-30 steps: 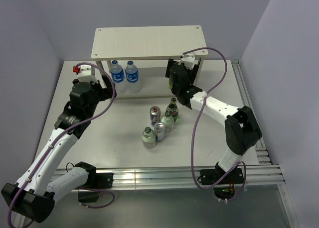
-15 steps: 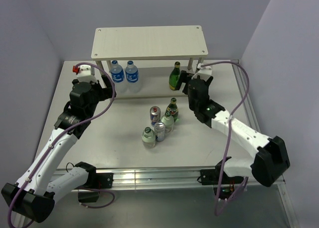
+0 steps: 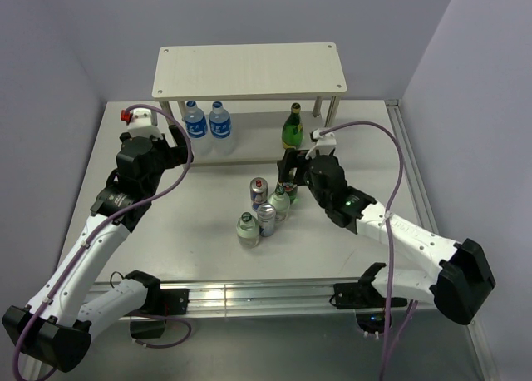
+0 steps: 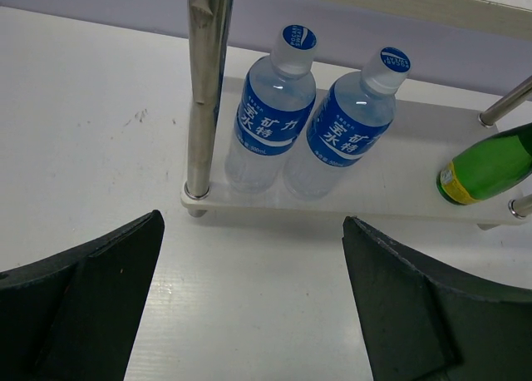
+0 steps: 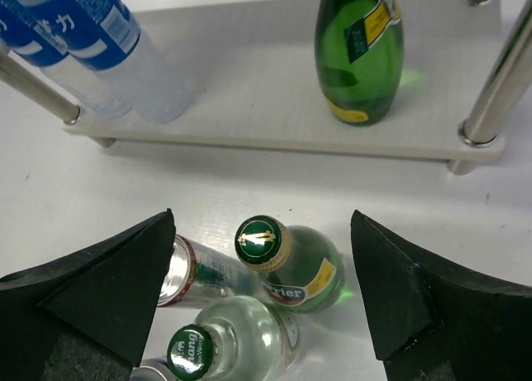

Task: Place and organize the beverage onto the shelf

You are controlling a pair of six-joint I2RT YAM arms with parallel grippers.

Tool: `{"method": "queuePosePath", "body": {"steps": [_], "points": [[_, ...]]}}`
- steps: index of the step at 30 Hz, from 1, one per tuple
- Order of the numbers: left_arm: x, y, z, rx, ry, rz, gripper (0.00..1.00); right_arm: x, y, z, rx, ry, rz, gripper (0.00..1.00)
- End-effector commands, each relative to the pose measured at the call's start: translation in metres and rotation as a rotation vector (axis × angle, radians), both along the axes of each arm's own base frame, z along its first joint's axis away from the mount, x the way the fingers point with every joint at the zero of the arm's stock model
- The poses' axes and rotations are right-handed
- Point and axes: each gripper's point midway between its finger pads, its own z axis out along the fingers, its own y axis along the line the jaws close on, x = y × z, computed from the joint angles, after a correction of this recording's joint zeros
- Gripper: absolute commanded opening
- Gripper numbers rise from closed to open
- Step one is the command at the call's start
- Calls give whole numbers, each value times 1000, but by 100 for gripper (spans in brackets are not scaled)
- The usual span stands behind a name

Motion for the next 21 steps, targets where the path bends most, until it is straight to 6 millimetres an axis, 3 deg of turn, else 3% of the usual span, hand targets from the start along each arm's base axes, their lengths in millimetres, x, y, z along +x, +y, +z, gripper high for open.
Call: {"method": "queuePosePath", "body": {"steps": [1,12,16,21], "points": [[1,1,9,6,-32,7,96,1,14,-7,34,12,34,92],[1,2,10,6,-37,7,96,10,18,-33,12,55,-7,79],[1,1,11,4,-38,4,96,13,15,-41,-2,57,-31,62],[0,1,12,3,-42,4,96,15,14,-50,-22,74,-40,56]]}}
